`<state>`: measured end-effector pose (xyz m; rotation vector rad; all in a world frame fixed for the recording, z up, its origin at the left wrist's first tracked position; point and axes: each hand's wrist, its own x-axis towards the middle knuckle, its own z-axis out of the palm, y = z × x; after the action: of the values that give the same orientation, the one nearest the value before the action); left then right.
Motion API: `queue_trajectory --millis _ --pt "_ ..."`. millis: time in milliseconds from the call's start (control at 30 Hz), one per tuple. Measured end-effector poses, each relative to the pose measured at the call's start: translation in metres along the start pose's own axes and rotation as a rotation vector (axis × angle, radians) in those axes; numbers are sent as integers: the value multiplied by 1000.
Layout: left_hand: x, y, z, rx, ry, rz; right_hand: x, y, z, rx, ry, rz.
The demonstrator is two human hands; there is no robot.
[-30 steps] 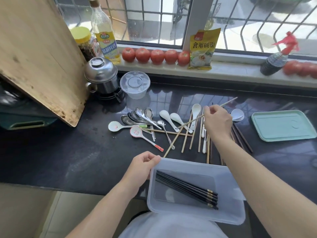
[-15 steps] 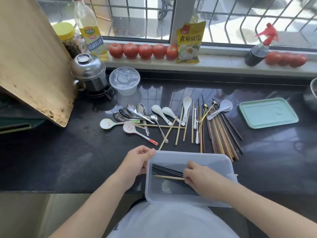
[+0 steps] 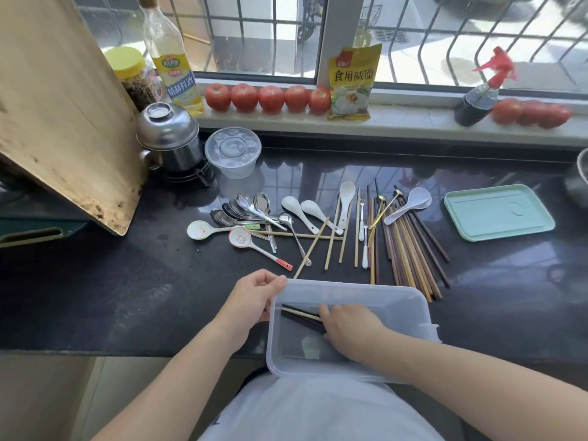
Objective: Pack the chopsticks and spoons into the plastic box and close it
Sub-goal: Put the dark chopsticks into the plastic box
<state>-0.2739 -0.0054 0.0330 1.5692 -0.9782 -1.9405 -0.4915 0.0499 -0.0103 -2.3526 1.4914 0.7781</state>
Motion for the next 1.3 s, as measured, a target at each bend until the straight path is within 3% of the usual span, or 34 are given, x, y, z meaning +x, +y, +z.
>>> queue_trajectory --millis 167,267,367,500,600,700,833,933,1033,1133,1200,1300 --pt "-1 -1 2 -20 15 4 -17 3 -38 210 -122 41" --pt "-1 -1 3 -20 28 9 -32 17 -89 458 6 -17" --pt "-2 -2 5 -13 50 15 0 56 -119 654 210 191" --pt "-2 -6 6 2 87 24 83 97 -98 798 62 525" --pt "-1 -7 5 35 105 37 114 95 -73 858 -12 628" --pt "-2 -8 5 61 119 45 127 91 -65 794 -23 615" --pt "-1 -5 6 28 110 30 110 93 -96 1226 -83 609" --pt "-1 -3 6 2 73 26 50 98 -136 1423 -69 353" --pt "1 -3 1 -44 2 -13 -28 93 -159 1229 19 39" --pt "5 -1 -3 -66 -47 -59 -76 77 -129 691 -75 -144" --pt "9 1 -6 -69 -78 -81 -83 63 -90 221 -190 -168" --pt "11 3 -8 -71 -100 -100 -75 46 -51 -60 -322 -75"
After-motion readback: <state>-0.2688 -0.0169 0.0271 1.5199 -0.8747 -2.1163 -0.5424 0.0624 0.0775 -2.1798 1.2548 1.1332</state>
